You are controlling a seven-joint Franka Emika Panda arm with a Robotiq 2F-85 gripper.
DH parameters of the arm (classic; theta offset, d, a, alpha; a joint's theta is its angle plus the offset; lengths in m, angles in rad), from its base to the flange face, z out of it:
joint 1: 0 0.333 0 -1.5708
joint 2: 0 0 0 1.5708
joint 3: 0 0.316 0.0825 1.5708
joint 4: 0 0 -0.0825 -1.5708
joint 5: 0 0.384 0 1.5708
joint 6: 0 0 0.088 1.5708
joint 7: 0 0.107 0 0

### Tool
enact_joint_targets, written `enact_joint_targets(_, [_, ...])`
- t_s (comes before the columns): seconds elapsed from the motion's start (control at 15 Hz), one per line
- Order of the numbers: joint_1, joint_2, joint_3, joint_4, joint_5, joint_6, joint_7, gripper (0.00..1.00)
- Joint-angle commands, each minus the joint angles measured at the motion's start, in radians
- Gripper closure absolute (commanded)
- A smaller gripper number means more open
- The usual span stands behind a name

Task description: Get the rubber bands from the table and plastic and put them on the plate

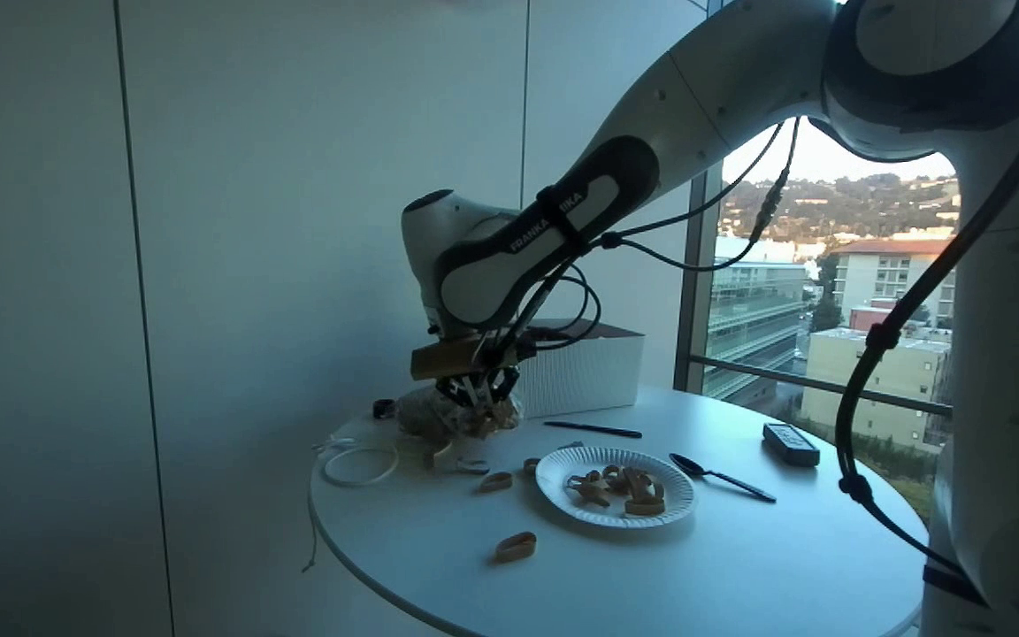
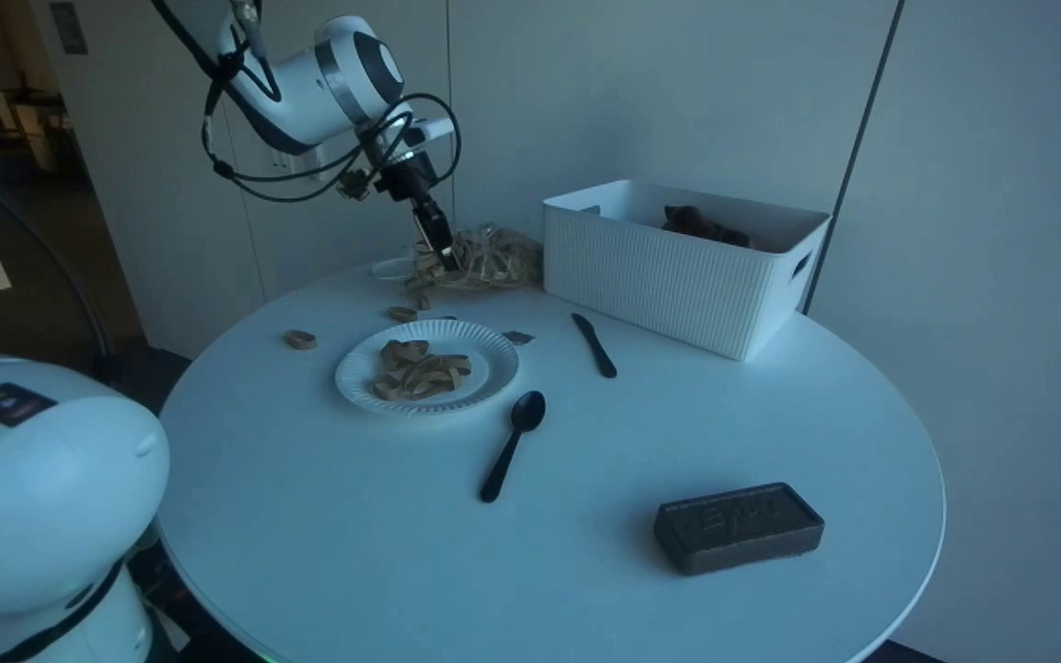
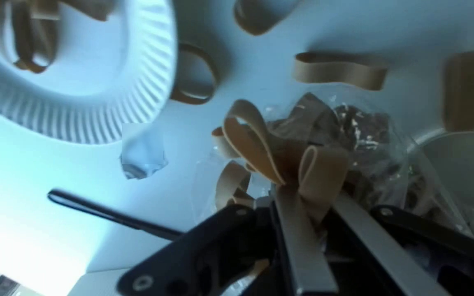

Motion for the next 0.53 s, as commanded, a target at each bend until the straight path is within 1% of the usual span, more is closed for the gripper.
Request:
enact_joint_targets(0.0, [0.001,-0.021,0.02,0.01,-0.039,-0.124,-0.063,0.59])
enact_joint_targets(0.07, [-0.003,-0.021,0.023,0.011,-0.024,-0.131,-0.093,0.52])
enact_joint_targets(0.13, [-0.003,-0.022,0.026,0.011,-0.021,-0.135,-0.107,0.64])
enact_joint_targets(0.2, [-0.004,-0.022,0.027,0.011,-0.023,-0.139,-0.117,0.86])
enact_joint_targets(0.33, [-0.005,-0.025,0.028,0.011,-0.019,-0.141,-0.139,0.91])
enact_joint_targets(0.4, [-0.005,-0.027,0.028,0.011,-0.021,-0.145,-0.15,0.98])
enact_joint_targets(0.47, [-0.006,-0.029,0.028,0.013,-0.013,-0.148,-0.162,1.0])
